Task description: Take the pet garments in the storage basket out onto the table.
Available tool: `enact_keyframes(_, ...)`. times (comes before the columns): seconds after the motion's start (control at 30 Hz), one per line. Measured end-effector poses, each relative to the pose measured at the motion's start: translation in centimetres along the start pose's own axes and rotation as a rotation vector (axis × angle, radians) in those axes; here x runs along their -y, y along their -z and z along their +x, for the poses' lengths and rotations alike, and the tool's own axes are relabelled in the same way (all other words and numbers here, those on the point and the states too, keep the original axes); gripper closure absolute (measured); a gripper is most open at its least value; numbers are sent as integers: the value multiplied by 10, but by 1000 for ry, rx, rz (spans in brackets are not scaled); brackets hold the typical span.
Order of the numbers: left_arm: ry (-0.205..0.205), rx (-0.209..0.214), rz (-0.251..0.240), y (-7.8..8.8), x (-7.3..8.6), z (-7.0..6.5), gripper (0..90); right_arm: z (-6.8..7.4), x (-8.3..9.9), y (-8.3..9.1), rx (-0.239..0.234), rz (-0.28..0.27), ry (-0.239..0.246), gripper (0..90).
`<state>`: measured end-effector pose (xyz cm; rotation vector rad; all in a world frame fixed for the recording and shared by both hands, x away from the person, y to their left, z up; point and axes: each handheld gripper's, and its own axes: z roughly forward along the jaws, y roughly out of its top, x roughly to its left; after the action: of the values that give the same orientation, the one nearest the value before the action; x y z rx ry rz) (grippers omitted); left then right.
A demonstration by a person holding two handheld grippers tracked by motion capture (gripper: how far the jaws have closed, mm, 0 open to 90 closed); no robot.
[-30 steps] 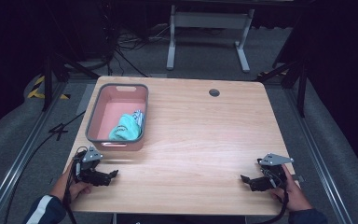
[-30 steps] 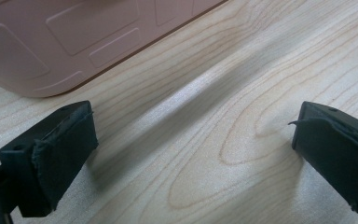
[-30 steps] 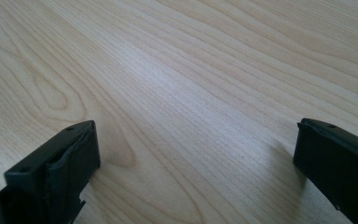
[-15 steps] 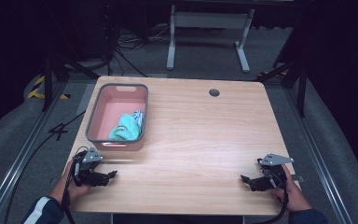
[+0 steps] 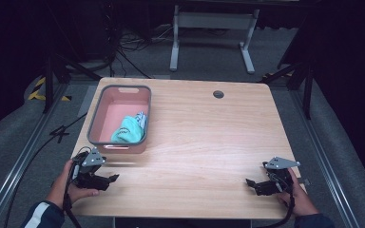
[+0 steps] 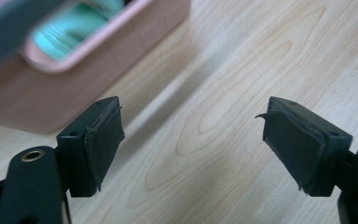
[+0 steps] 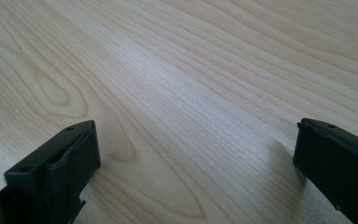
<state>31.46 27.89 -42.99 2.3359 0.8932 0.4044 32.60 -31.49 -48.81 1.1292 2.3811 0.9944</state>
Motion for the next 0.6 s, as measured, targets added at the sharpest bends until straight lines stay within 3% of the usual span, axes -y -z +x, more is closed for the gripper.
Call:
enact_keyframes(0.1,5,-15,-31,13,-6,-1,214,0,0,0,0,0,0,6)
enact_keyframes(0.17,6,-48,-53,19,-11,-1,226,0,0,0,0,0,0,6)
enact_keyframes(0.27,24,-52,-81,26,-16,-1,227,0,0,0,0,0,0,6)
enact_keyframes(0.37,6,-82,-102,36,-26,0,228,0,0,0,0,0,0,6)
enact_keyframes(0.6,7,-75,-162,53,-55,11,217,0,0,0,1,0,-1,5)
